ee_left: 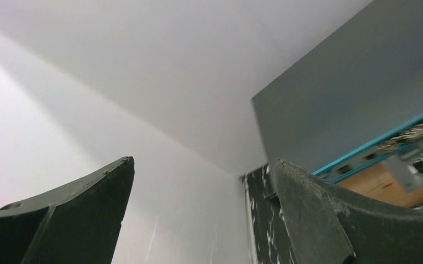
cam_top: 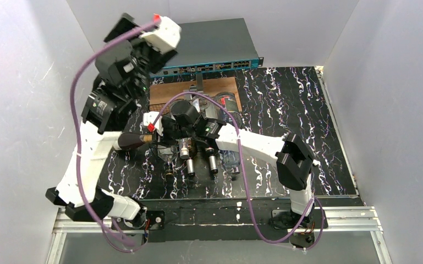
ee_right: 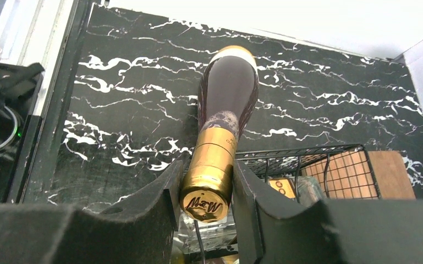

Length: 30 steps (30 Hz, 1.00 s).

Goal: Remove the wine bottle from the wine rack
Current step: Adjust the wine bottle at the center of the board.

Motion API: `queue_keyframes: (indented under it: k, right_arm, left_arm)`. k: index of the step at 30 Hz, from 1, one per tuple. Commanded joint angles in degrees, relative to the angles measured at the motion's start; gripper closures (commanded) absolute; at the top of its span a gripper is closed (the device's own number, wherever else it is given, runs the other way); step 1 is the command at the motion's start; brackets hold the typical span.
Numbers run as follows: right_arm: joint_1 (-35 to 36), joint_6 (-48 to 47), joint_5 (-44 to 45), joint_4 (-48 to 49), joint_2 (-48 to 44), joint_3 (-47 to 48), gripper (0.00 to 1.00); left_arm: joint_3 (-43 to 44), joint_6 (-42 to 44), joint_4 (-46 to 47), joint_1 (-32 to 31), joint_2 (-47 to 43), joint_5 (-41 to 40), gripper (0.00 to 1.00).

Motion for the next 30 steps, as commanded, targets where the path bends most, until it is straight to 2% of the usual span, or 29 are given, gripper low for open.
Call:
queue_keyframes:
  k: [1, 5, 9, 14, 17, 22, 26, 30]
  right_arm:
    - [0.6, 2.2, -5.8, 1.0, -3.8, -0.8, 0.99]
    - [0.2, 2.3, -7.6, 1.2, -3.3, -0.9, 0.99]
    - [-0.1, 2.6, -9.1, 1.2, -2.8, -0.5, 0.99]
    - [-0.4, 3.6, -9.5, 1.6, -2.5, 0.6, 0.99]
    - [-0.4, 3.9, -9.3, 1.6, -2.6, 0.8, 0.99]
    - [-0.5, 4.0, -9.2, 1.8, -2.2, 1.5, 0.99]
    - [-0.5, 4.3, -9.4, 1.8, -1.5, 2.8, 0.99]
    - [-0.5, 4.9, -10.0, 1.6, -1.5, 3.8, 0.99]
  left_arm:
    - [-0.3, -13.2, -0.3, 13.5, -5.3, 2.5, 0.02]
    - [-14.2, -22.3, -5.8, 26.1, -14.0, 5.1, 0.02]
    - [-28.2, -26.3, -10.8, 32.6, -23.7, 8.3, 0.02]
    - [-40.9, -24.7, -16.6, 34.1, -33.3, 14.6, 0.02]
    - [-46.6, -19.8, -20.2, 34.0, -40.8, 19.3, 0.02]
    - [-55.8, -7.5, -26.7, 34.0, -52.7, 33.4, 0.03]
    - [-59.2, -4.9, -30.0, 33.9, -55.4, 40.8, 0.04]
    - [-62.4, -4.5, -28.1, 33.9, -54.5, 43.4, 0.04]
